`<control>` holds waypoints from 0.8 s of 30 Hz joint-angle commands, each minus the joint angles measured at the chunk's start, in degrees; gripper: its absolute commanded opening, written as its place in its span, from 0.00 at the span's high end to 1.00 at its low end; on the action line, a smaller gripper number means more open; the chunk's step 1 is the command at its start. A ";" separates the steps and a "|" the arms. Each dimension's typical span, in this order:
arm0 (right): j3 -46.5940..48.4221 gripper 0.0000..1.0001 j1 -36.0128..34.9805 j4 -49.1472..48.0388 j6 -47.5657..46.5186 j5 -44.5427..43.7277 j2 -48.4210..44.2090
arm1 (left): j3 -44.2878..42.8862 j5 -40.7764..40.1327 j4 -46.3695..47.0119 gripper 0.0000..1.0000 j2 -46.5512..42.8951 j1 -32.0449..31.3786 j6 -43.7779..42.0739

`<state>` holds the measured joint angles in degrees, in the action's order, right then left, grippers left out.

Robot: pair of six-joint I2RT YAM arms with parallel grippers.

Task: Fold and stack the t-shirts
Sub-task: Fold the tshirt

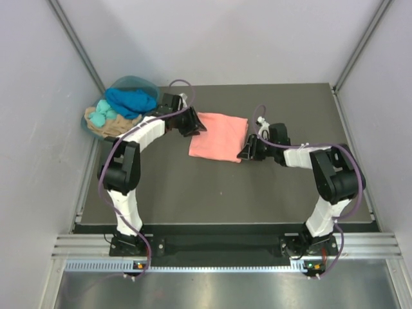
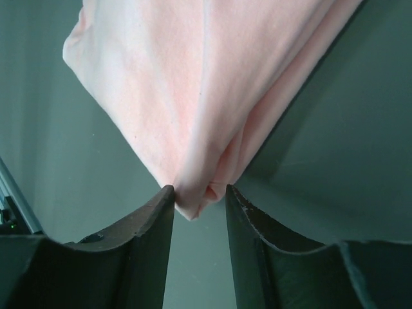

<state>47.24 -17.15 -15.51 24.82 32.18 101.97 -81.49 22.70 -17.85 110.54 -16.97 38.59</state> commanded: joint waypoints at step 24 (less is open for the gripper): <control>5.23 0.66 -0.61 2.06 -1.44 3.94 6.66 | -27.31 6.65 19.24 0.57 29.99 7.04 6.31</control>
<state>51.13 -17.12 -13.85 25.19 36.05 107.22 -106.13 30.63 -3.62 138.74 -11.62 42.06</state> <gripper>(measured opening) 0.335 0.430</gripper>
